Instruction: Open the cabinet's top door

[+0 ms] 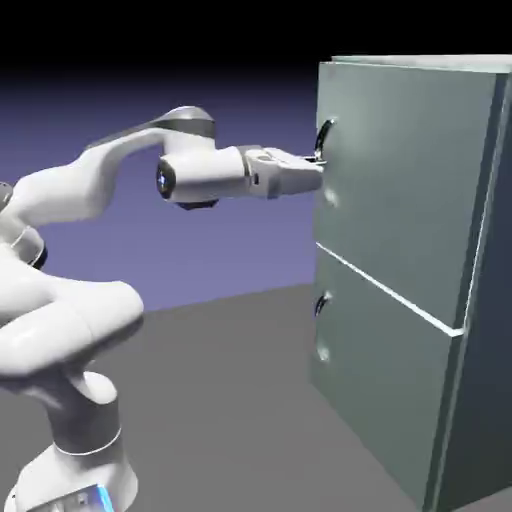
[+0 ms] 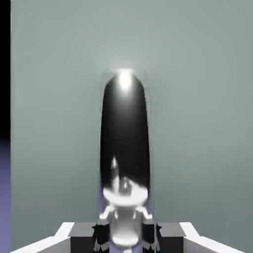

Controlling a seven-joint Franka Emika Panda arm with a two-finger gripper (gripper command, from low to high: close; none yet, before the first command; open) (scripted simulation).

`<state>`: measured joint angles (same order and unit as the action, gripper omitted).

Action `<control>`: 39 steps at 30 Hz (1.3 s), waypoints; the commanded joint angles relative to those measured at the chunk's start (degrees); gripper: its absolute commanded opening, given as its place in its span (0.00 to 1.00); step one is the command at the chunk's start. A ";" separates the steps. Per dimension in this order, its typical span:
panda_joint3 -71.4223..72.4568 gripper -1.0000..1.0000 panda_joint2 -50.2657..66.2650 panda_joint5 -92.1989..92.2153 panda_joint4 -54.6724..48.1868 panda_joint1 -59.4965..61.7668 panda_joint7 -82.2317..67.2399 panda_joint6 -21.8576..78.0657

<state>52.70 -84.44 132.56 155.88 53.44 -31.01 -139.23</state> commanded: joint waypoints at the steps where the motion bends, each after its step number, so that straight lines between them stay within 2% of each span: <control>1: -2.08 0.00 -0.41 -1.10 2.00 -1.66 -0.82 2.04; 10: -20.77 0.00 -3.59 -14.87 13.34 -9.48 -5.52 17.26; 20: -41.53 0.00 -2.81 -32.73 17.11 -9.55 -9.65 31.06; 30: -62.30 0.00 6.06 -51.84 14.02 -8.54 -15.65 44.87; 39: -80.99 0.00 22.01 -69.32 3.29 -13.95 -23.05 59.30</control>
<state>-28.29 -62.43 63.23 159.17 39.49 -54.06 -79.88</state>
